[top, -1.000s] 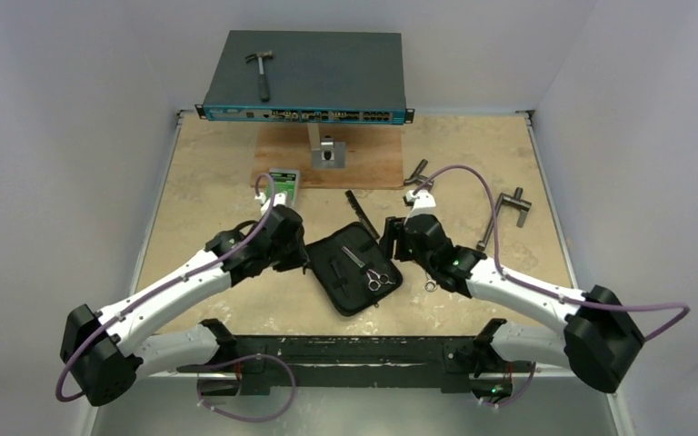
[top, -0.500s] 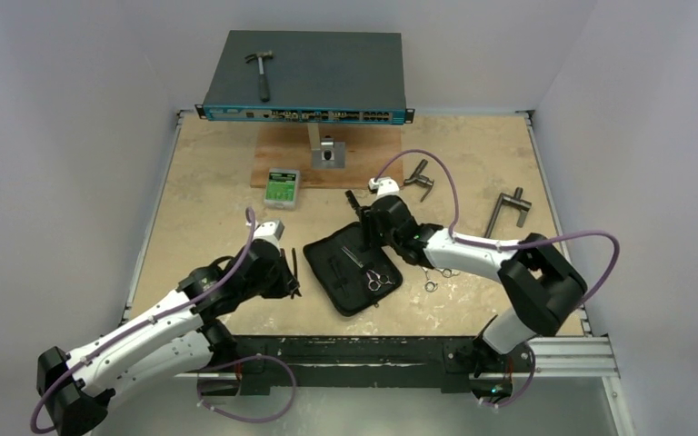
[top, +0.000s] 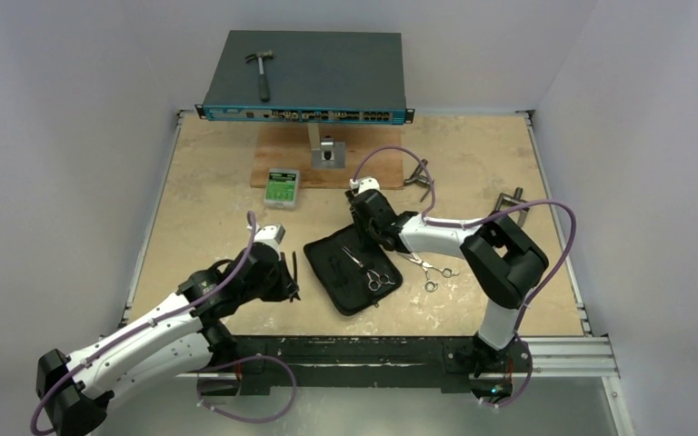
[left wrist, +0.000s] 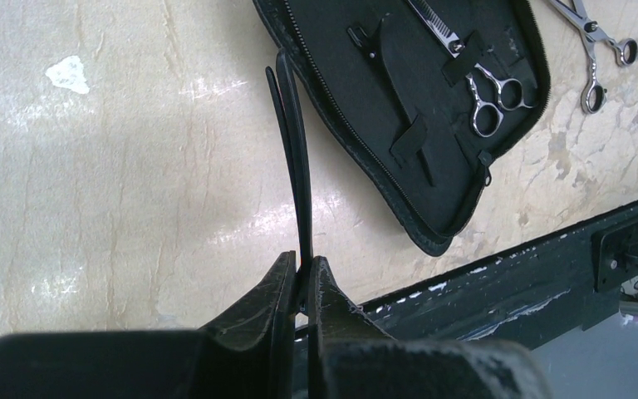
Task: Sort the hair-cutting tools
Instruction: Place the haircut tool in the hairdressing tool bag.
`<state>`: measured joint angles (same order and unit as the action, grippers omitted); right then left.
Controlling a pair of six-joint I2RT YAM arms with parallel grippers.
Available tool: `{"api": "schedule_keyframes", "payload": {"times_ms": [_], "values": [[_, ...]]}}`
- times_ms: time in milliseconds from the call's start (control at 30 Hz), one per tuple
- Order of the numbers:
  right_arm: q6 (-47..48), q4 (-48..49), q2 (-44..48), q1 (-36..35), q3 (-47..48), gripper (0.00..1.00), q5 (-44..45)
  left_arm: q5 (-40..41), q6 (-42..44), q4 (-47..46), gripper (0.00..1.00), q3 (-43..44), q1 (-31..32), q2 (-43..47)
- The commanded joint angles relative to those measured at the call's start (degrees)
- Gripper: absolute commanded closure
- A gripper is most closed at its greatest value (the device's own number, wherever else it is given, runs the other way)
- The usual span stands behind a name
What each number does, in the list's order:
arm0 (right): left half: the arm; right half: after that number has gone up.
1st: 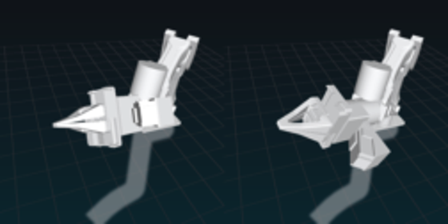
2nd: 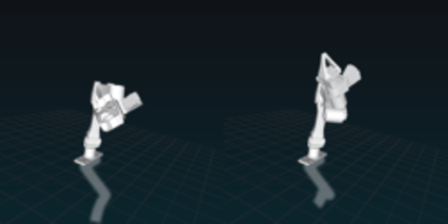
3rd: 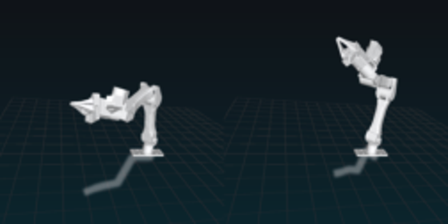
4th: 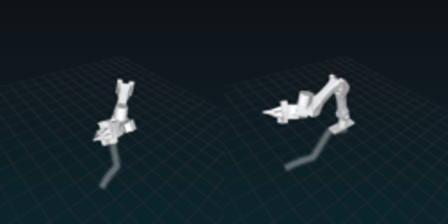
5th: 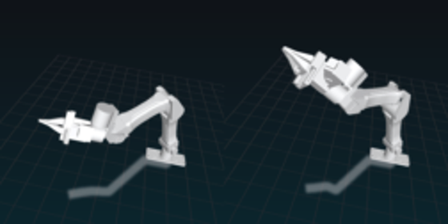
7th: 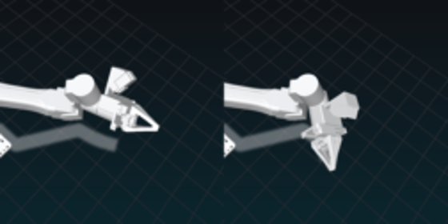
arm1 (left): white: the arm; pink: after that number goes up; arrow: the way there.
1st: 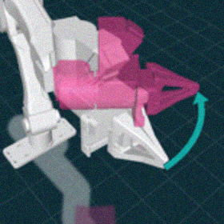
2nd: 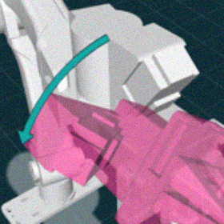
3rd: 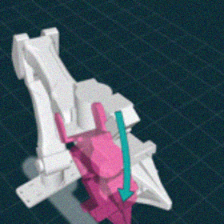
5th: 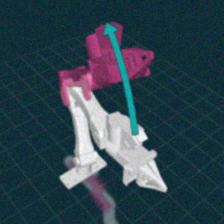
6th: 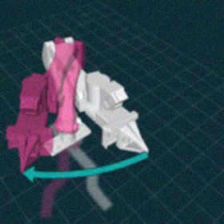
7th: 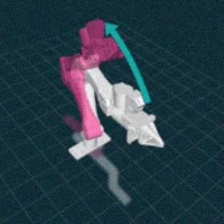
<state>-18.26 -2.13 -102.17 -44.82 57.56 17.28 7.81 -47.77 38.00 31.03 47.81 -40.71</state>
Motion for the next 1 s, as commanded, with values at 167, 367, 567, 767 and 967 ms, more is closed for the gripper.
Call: {"api": "schedule_keyframes", "payload": {"times_ms": [167, 367, 567, 767, 967], "values": [[-1.3, -3.5, 0.1, 0.1, 0.1, 0.84, 4.8, -2.9, 2.3, -4.1, 1.0, -0.2, 0.4, -1.2], [-5.5, -3.6, 3.7, 0.2, -4.0, 1.0, 4.4, -2.8, 2.5, -3.8, 1.0, 0.4, 0.4, -1.2], [-13.5, -3.2, 11.0, 0.2, -11.2, 1.0, 4.4, -4.3, 3.6, -3.4, 1.0, 2.4, 0.5, -3.4], [-24.3, -2.6, 20.8, 0.1, -19.7, 1.0, 5.1, -6.0, 6.2, -1.4, 1.0, 6.5, 2.5, -8.2], [-27.8, -3.2, 26.9, 0.1, -22.6, 1.0, 4.5, -4.6, 10.0, 6.9, 1.0, 14.5, 6.8, -14.2]]}}
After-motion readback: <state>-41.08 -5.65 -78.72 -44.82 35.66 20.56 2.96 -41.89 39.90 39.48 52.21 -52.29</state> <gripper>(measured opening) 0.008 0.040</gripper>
